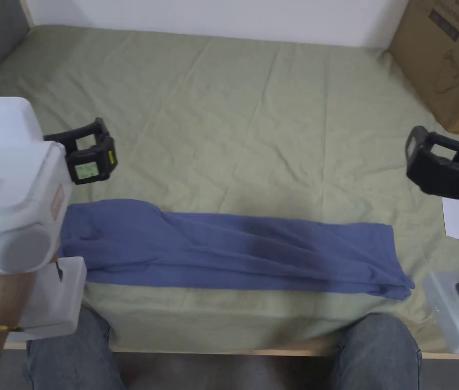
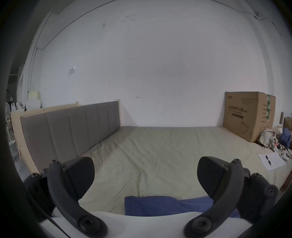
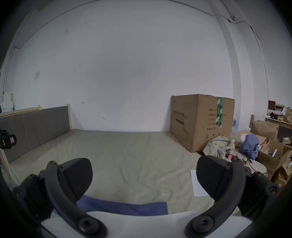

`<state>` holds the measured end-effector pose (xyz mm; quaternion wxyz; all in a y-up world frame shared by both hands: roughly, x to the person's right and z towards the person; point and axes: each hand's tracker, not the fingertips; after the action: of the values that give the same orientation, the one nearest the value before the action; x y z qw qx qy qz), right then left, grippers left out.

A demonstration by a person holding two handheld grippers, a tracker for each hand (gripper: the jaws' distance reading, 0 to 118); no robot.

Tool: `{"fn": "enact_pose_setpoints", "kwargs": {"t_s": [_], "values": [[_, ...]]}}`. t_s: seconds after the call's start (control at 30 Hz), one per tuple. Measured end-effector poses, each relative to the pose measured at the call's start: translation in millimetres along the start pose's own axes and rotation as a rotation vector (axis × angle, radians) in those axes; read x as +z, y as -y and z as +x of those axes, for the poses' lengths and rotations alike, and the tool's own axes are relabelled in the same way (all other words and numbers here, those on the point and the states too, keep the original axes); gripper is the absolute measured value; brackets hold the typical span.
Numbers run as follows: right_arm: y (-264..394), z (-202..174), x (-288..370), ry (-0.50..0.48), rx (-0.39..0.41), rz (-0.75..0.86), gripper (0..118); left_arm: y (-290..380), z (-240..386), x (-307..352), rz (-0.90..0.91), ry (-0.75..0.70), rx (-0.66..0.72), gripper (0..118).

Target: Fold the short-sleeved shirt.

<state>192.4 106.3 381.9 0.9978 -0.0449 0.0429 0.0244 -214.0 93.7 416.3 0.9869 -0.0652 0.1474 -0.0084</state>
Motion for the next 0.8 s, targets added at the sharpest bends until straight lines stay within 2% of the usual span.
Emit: {"fn": "enact_pose_setpoints", "kwargs": {"t_s": [0.07, 0.1, 0.17, 0.2, 0.23, 0.27, 0.3, 0.37, 0.4, 0.43, 0.77, 0.8], "values": [[1.7, -14.1, 4.8, -0.004, -0.004, -0.023, 118, 1.2, 10.6, 6.0, 0.001, 0.007, -0.017, 116], [5.2, -18.2, 5.0, -0.023, -0.012, -0.027, 118, 1.9, 15.8, 10.0, 0.004, 0.014, -0.029, 110], [7.7, -28.2, 7.8, -0.018, -0.032, -0.026, 111, 4.5, 24.4, 17.7, 0.016, 0.026, -0.052, 75], [8.0, -31.5, 8.6, -0.026, -0.04, -0.025, 103, 5.4, 27.2, 18.4, 0.012, 0.028, -0.069, 51], [9.3, -31.6, 8.0, -0.036, -0.051, -0.027, 85, 6.4, 29.7, 19.2, 0.004, 0.032, -0.076, 21], [9.8, -33.1, 7.1, -0.04, -0.064, -0.032, 66, 7.8, 31.8, 20.0, -0.002, 0.039, -0.079, 8], [10.5, -34.3, 6.1, -0.057, -0.08, -0.034, 48, 8.7, 33.9, 20.2, -0.009, 0.041, -0.076, 5], [11.0, -39.8, 6.0, -0.068, -0.082, -0.036, 32, 11.0, 31.1, 15.4, -0.026, 0.048, -0.062, 1], [12.4, -42.5, 4.3, -0.06, -0.075, -0.038, 7, 11.5, 30.6, 15.3, -0.04, 0.06, -0.054, 0], [13.7, -44.1, 3.8, -0.048, -0.064, -0.04, 0, 11.8, 29.9, 14.9, -0.057, 0.072, -0.042, 0], [18.9, -51.4, -8.1, -0.095, -0.071, -0.102, 0, 12.4, -6.0, -8.1, -0.128, 0.053, 0.036, 0], [18.7, -51.4, -9.7, -0.096, -0.069, -0.106, 0, 12.5, -14.1, -14.2, -0.157, 0.056, 0.058, 4]]}}
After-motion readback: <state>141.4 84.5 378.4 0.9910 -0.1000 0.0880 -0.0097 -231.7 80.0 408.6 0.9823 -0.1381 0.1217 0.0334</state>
